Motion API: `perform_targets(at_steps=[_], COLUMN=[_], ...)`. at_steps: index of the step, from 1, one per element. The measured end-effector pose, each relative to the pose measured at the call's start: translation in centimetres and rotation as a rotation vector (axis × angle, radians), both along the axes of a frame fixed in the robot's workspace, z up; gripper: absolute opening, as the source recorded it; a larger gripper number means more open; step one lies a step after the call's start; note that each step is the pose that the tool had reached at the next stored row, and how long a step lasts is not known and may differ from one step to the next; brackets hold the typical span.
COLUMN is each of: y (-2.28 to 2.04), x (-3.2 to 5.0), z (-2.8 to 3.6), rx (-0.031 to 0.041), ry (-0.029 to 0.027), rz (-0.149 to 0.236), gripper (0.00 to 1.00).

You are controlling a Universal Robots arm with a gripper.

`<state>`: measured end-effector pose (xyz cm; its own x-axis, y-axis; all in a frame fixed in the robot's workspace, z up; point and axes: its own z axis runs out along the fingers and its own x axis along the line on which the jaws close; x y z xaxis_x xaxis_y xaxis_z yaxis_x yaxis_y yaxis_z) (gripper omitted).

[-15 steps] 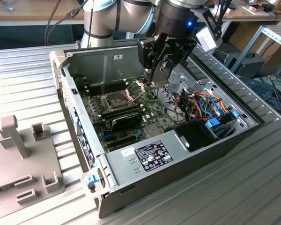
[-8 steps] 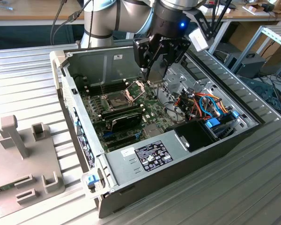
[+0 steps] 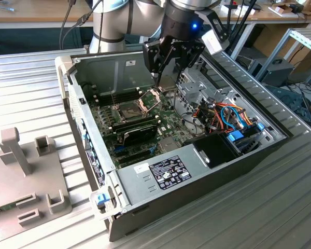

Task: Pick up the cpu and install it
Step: 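Pick up the cpu and move it towards the insertion slot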

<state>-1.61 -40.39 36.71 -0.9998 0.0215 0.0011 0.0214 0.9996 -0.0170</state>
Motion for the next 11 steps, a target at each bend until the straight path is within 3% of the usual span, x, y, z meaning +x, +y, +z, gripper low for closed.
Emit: perform_targets(at_steps=[4, 11], y=[1.45, 2.99], x=[-0.17, -0.34], z=[-0.44, -0.94], rx=[0.0001, 0.0001], ry=[0.0, 0.0], rz=[0.0, 0.0], gripper=[0.55, 0.55])
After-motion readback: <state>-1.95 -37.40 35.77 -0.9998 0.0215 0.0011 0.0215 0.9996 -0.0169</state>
